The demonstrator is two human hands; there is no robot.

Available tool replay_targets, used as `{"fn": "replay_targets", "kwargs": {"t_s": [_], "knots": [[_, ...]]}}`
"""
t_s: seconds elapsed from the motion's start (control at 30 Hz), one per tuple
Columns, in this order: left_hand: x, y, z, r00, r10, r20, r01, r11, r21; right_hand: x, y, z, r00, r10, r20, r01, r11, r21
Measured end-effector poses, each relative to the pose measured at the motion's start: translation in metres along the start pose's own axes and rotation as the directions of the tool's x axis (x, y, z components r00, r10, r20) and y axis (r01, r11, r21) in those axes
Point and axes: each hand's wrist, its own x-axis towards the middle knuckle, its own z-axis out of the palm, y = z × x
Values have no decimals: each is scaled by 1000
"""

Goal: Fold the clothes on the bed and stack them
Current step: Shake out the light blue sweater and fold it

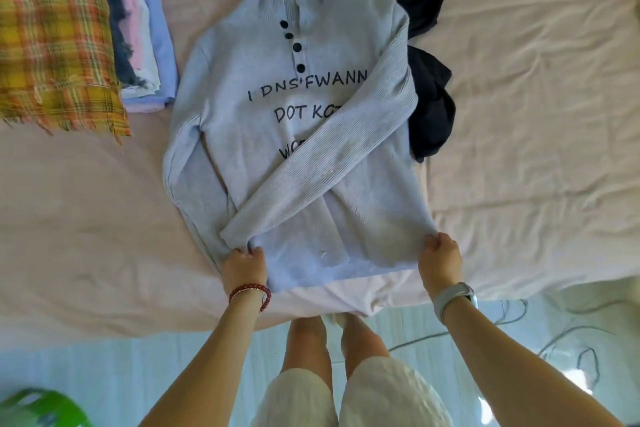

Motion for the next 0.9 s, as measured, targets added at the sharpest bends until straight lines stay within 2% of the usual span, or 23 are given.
{"fn": "replay_targets", "kwargs": {"t_s": [0.07, 0.17, 0.27, 0.4, 0.47, 0.53, 0.57, 0.63, 0.67, 0.7, 0.73, 0.77, 0.83, 0.9], "knots": [[-5, -4, 0, 999, 29, -39, -34, 989, -145, 3, 3, -13, 999, -32, -39, 33, 999, 43], [-18, -17, -9, 986, 141, -88, -162, 936, -313, 10, 8, -29, 990, -134, -42, 136, 989, 54], [-21, -35, -25, 963, 226, -150, -262, 917, -301, 16, 13, -42, 983, -184, -8, 184, 982, 39], [-18, -62, -39, 960, 267, -89, -265, 963, 42, 26, 28, -58, 983, -162, 87, 174, 973, -150], [-19, -66, -38, 957, 289, -10, -272, 910, 312, 26, 30, -60, 985, -123, 122, 158, 926, -344], [-26, -66, -32, 938, 347, -6, -294, 804, 517, 17, 28, -54, 968, -225, 115, 251, 800, -545], [-30, -66, -27, 907, 420, 16, -356, 747, 562, 11, 25, -48, 928, -349, 133, 356, 722, -594], [-35, -66, -18, 828, 537, 159, -511, 610, 606, 0, 16, -32, 753, -599, 274, 620, 505, -600], [-35, -67, -13, 808, 533, 249, -557, 557, 616, -6, 11, -24, 645, -664, 379, 725, 373, -580], [-34, -69, -10, 807, 490, 329, -577, 537, 616, -11, 7, -14, 550, -668, 501, 800, 248, -547], [-32, -72, -10, 813, 445, 376, -581, 563, 588, -17, 5, -5, 485, -620, 617, 848, 161, -505], [-30, -72, -11, 808, 449, 381, -589, 630, 507, -23, 4, 5, 460, -540, 705, 872, 123, -474], [-26, -70, -18, 798, 560, 222, -601, 765, 231, -32, 1, 22, 485, -399, 778, 868, 118, -482], [-15, -68, -29, 880, 475, 9, -475, 878, 50, -44, -10, 32, 542, -371, 754, 837, 157, -525]]}}
